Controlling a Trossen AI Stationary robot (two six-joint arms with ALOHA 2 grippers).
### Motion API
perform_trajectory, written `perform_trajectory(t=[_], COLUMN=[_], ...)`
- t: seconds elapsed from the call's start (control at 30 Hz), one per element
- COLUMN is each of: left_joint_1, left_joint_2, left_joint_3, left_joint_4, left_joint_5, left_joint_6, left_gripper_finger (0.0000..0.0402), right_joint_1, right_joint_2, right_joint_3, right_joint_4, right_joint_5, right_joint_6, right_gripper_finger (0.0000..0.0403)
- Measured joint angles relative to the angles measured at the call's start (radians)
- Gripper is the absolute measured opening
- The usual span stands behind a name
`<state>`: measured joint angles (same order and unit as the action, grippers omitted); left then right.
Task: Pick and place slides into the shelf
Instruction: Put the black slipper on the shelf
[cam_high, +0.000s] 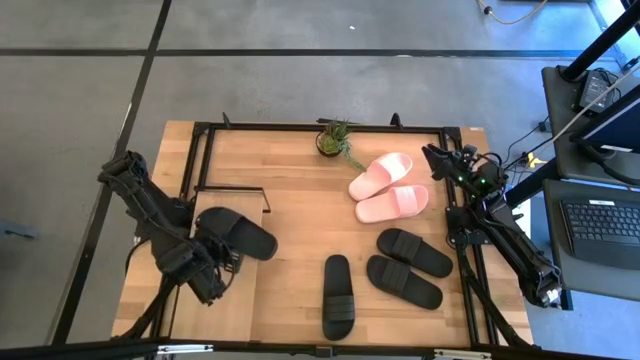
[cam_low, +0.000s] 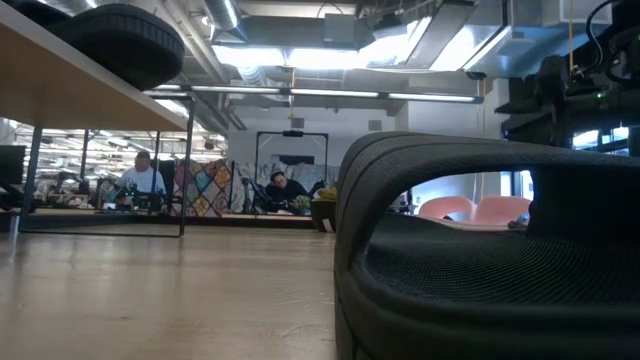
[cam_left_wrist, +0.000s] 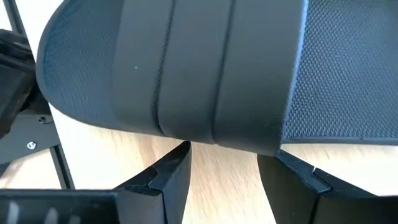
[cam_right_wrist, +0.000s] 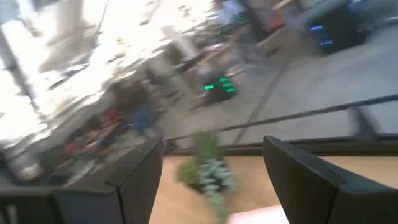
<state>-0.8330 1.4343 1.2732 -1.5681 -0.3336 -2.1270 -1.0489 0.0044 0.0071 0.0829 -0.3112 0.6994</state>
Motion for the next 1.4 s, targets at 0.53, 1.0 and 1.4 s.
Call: perform_trajectory(t=[0.53, 1.0, 1.4], left_joint_1=[-0.025, -0.06, -0.06], left_joint_2=[-0.284, -0.427, -0.498], left_joint_3=[0.001, 0.001, 0.002], left_joint_4=[-0.003, 0.042, 0.105], left_joint_5=[-0.242, -0.673, -0.833], left_joint_6=[0.095, 0.226, 0.356], left_gripper_finger=[0.0175, 0.0175, 0.0175], right_joint_1=[0.001, 0.001, 0.124], right_joint_2=[0.0, 0.185, 0.536], right_joint_3=[0.193, 0.487, 0.759], right_joint_4=[0.11, -0.018, -0.132], right_joint_5=[-0.273, -0.458, -0.47], right_joint_6=[-0.356, -0.592, -0.897], right_gripper_finger=[0.0275, 0.0275, 0.0275])
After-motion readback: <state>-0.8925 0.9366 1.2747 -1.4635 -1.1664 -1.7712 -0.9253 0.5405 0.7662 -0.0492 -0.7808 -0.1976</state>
